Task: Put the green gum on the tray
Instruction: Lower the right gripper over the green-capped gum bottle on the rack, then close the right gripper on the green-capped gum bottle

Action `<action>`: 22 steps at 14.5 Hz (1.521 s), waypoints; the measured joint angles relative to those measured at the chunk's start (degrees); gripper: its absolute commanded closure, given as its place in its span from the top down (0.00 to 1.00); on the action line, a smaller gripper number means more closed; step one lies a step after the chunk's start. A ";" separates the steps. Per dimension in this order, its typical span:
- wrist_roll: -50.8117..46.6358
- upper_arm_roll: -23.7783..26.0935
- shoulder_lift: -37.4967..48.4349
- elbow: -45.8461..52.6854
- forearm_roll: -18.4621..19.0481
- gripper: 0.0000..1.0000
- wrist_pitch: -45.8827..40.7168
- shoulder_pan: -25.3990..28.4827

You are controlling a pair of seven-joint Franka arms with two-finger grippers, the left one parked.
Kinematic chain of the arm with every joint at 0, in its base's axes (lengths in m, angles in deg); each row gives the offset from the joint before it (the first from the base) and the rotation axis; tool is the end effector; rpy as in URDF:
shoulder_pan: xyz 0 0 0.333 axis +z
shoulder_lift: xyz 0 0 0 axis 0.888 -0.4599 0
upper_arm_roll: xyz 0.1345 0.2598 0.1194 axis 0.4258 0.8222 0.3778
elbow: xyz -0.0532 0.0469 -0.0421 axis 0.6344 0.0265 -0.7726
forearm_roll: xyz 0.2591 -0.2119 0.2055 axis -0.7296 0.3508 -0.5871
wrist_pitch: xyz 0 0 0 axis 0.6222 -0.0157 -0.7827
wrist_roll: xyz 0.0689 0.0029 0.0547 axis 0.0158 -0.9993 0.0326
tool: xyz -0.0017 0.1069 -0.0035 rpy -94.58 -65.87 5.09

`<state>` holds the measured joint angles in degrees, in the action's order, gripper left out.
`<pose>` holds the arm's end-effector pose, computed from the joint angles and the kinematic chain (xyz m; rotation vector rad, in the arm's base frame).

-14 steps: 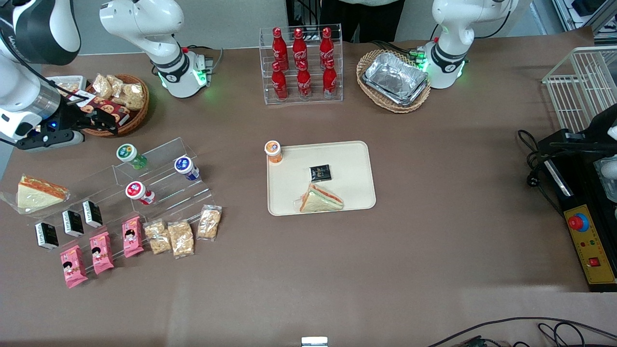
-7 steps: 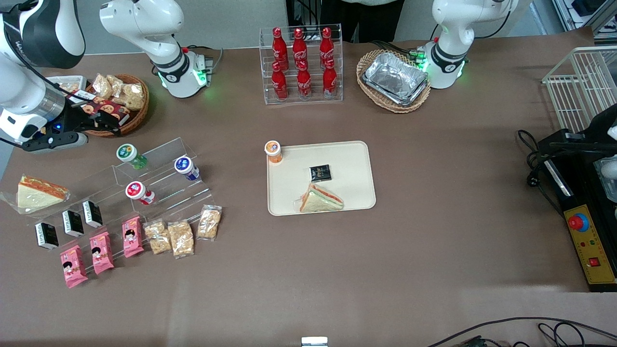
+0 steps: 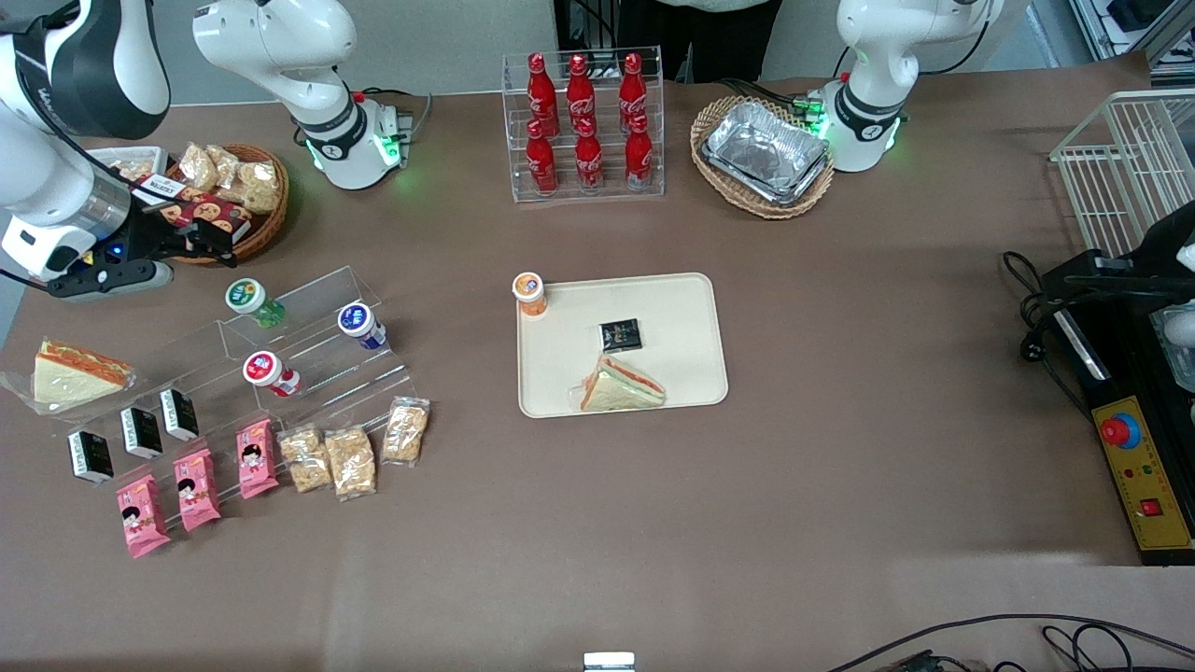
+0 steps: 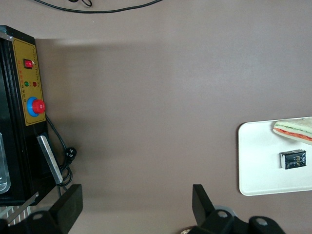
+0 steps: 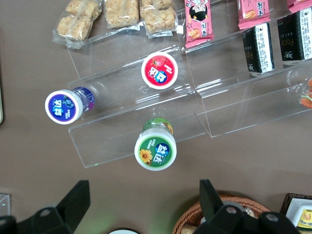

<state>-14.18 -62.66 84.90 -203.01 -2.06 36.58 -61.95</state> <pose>0.4494 -0.0463 0.4889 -3.0906 -0.2265 0.1536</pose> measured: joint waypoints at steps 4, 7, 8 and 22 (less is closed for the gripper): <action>0.00 -0.02 -1.10 -1.45 0.01 1.00 2.19 -0.03; 0.01 -0.08 -1.25 -4.89 0.01 1.00 5.92 -0.69; 0.03 -0.11 -1.27 -6.23 0.02 1.00 7.47 -0.86; 0.10 -0.13 -2.22 -15.67 0.02 0.80 20.50 -1.04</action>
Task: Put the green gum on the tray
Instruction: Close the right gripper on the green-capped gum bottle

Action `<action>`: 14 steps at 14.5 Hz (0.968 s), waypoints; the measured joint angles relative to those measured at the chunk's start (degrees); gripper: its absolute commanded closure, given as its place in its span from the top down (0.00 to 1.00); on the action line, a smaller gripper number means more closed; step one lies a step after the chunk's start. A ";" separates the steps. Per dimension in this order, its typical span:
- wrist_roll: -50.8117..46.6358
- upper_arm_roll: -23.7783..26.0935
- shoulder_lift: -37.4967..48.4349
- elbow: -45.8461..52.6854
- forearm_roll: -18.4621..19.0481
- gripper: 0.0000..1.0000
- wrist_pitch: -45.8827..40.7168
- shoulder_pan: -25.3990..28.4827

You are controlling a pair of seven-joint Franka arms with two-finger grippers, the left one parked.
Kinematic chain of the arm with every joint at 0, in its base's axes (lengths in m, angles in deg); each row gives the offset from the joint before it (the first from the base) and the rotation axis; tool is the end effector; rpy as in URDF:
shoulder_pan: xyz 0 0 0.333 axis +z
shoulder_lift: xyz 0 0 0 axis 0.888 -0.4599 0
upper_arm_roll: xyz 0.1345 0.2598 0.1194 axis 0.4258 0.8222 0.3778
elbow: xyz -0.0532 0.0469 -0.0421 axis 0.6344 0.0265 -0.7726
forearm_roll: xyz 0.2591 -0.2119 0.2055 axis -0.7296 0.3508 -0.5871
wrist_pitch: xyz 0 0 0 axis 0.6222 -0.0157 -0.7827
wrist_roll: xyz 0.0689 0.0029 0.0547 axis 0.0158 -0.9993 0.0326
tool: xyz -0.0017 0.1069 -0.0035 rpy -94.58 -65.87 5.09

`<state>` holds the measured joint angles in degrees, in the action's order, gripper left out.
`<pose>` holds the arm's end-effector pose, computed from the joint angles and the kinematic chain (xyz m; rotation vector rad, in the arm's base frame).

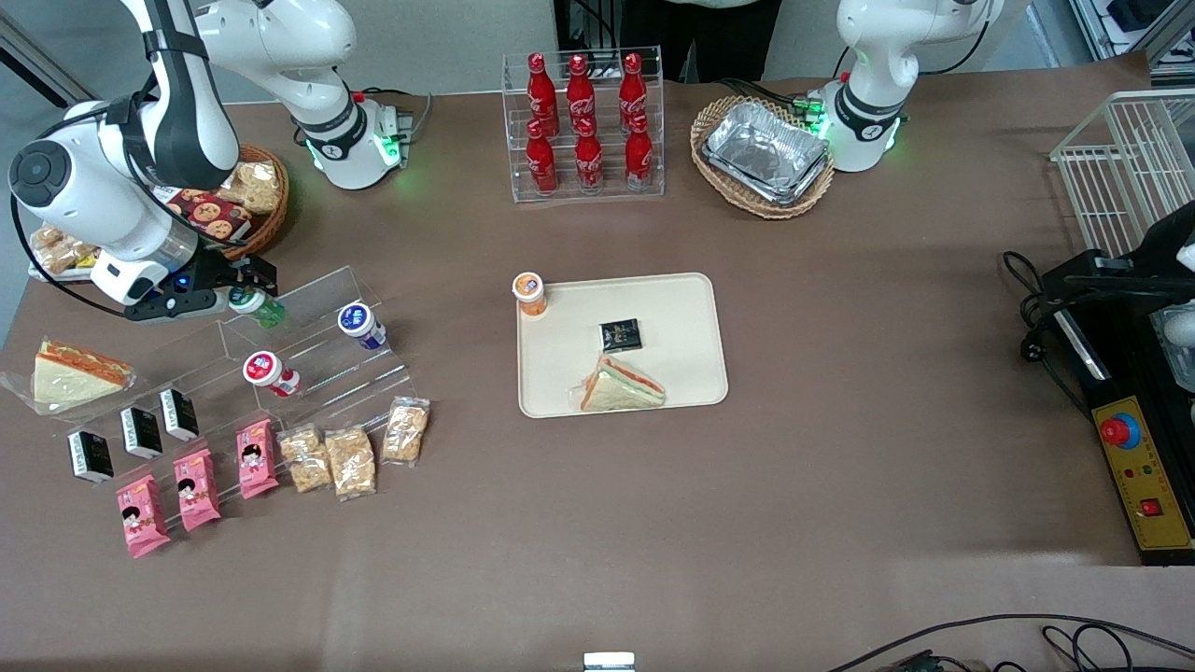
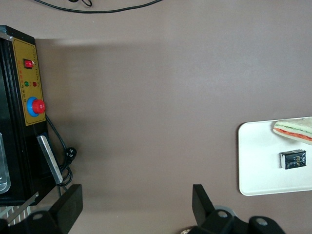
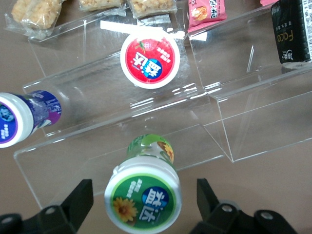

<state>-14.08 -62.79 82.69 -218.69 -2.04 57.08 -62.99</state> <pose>0.4311 -0.0499 0.3761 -3.1041 -0.2001 0.0839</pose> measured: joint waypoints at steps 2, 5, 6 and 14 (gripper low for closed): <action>0.01 0.00 -0.06 -0.46 0.00 0.62 0.65 0.00; 0.01 0.00 -0.05 -0.71 0.00 0.43 0.80 0.00; 0.00 0.00 -0.02 -0.71 0.00 0.38 0.80 0.00; -0.54 0.45 3.74 2.48 0.00 0.18 -6.91 0.05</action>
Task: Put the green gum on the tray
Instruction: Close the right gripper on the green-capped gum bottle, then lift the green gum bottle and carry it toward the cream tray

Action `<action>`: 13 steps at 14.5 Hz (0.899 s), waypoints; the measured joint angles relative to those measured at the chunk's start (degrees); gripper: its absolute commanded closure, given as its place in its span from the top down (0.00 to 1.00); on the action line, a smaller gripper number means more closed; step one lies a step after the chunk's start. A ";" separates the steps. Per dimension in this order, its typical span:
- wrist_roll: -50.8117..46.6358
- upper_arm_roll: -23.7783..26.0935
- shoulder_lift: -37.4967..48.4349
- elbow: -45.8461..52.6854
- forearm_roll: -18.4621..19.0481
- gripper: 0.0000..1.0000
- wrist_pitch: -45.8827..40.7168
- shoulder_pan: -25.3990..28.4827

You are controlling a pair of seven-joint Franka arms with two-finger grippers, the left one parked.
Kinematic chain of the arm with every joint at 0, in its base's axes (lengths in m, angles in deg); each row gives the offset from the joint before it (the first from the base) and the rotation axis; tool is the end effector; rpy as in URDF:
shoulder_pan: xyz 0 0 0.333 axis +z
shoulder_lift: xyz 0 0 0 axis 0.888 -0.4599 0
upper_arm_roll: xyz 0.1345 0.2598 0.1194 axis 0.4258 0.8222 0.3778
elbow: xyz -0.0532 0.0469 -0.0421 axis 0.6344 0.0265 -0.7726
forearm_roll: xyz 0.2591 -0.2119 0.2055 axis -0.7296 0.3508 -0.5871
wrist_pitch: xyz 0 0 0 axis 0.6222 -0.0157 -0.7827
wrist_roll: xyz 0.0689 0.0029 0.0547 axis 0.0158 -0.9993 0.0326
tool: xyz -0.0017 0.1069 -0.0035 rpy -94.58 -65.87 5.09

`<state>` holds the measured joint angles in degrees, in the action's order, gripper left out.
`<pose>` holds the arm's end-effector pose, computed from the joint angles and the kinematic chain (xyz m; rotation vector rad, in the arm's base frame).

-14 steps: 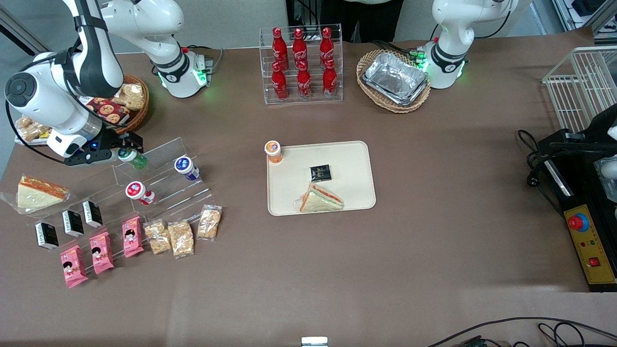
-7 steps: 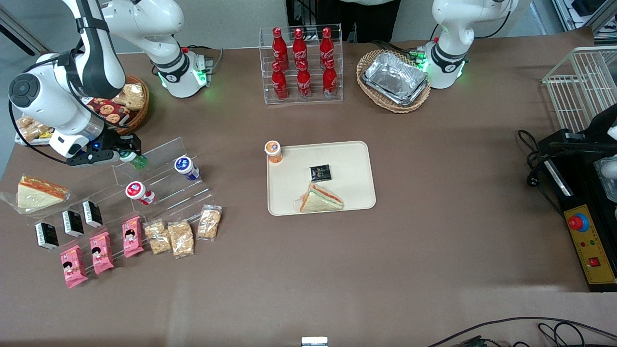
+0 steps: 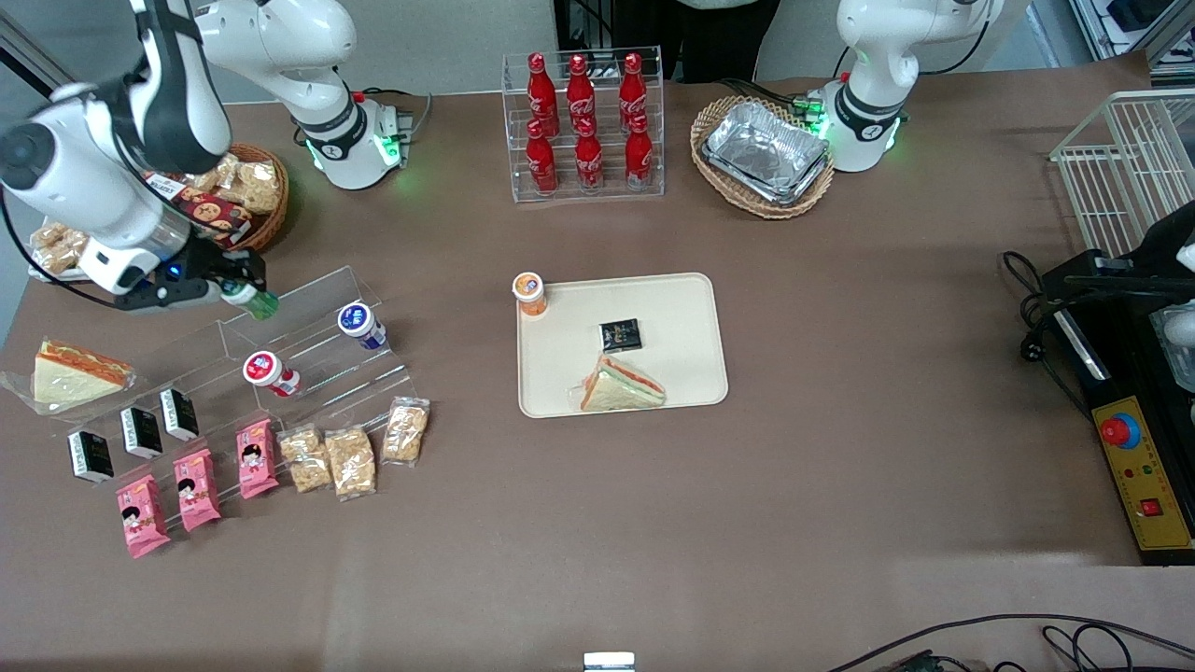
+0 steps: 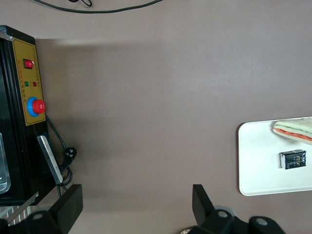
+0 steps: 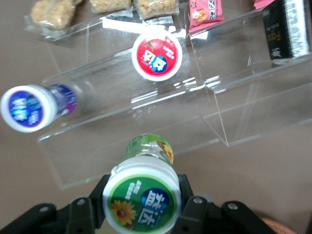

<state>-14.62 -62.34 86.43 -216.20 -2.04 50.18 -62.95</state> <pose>0.4253 -0.0464 0.4137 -3.0985 -0.1999 0.1013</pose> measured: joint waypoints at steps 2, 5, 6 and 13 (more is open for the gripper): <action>-0.65 0.45 1.84 5.52 0.00 0.17 -8.30 0.08; -3.75 2.72 2.16 14.72 -0.05 0.16 -18.84 0.14; -5.67 4.18 2.01 17.04 -0.22 0.16 -21.09 0.20; -26.86 16.96 0.18 25.23 -10.85 0.17 -26.11 0.68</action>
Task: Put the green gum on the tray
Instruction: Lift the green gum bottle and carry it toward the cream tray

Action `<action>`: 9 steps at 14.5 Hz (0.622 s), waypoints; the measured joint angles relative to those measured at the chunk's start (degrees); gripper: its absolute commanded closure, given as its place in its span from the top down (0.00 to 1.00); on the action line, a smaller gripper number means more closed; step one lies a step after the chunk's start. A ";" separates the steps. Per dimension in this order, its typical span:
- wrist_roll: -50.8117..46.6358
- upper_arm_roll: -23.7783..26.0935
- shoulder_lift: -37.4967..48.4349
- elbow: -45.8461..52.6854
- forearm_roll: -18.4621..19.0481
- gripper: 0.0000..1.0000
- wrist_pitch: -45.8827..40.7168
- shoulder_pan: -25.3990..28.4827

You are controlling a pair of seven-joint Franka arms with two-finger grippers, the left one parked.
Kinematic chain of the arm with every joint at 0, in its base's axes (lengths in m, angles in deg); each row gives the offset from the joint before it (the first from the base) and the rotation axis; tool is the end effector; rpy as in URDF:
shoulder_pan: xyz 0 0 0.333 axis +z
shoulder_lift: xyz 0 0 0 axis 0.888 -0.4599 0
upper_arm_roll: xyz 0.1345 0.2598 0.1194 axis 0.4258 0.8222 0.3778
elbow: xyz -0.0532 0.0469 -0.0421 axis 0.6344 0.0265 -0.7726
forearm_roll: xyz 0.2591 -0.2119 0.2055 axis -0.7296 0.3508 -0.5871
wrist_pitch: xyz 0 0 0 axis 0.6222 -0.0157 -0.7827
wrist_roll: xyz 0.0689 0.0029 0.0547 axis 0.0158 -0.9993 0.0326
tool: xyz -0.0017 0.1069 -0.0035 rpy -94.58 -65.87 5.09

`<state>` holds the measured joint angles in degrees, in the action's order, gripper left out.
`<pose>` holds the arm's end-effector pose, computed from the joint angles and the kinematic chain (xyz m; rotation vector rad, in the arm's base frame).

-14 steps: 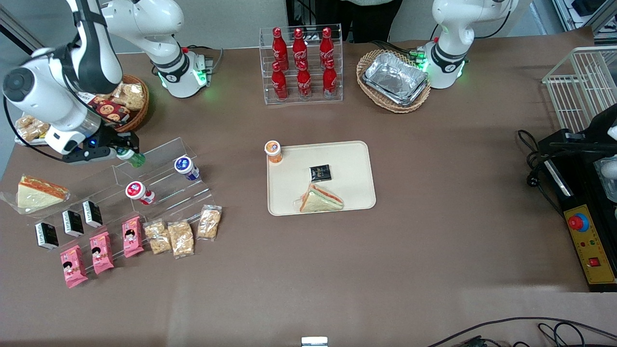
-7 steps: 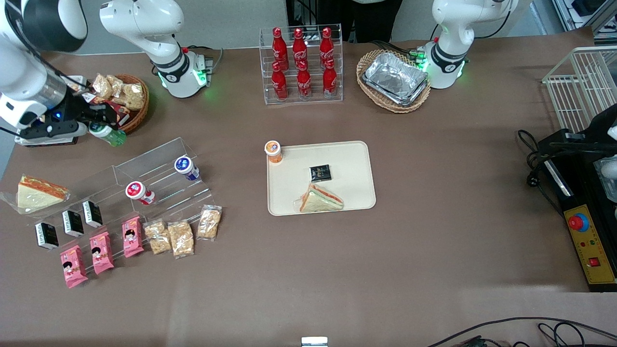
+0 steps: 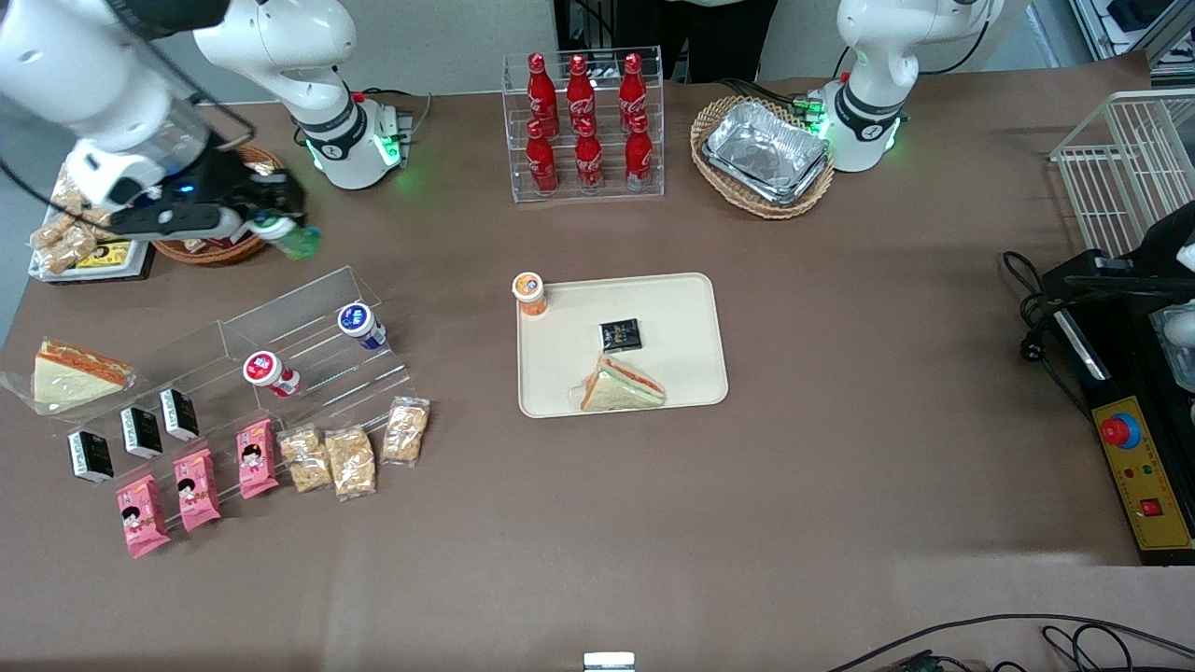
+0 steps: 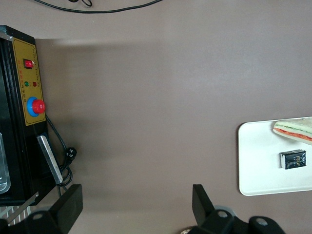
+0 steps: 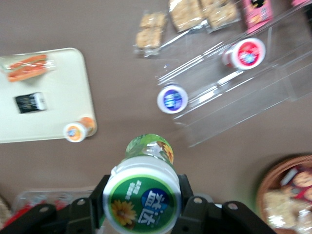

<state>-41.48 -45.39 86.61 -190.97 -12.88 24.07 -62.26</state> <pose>0.4330 0.1187 0.5823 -3.0397 0.1049 0.1662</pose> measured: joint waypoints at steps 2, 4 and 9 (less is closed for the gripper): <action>-8.80 6.22 -1.44 1.85 -1.36 0.17 -0.02 0.10; -18.38 13.71 -3.90 3.34 -2.18 0.17 1.78 0.24; -36.91 27.57 -12.54 3.93 -2.56 0.17 13.19 0.51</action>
<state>-78.39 -17.81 74.07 -187.04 -15.44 37.26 -61.75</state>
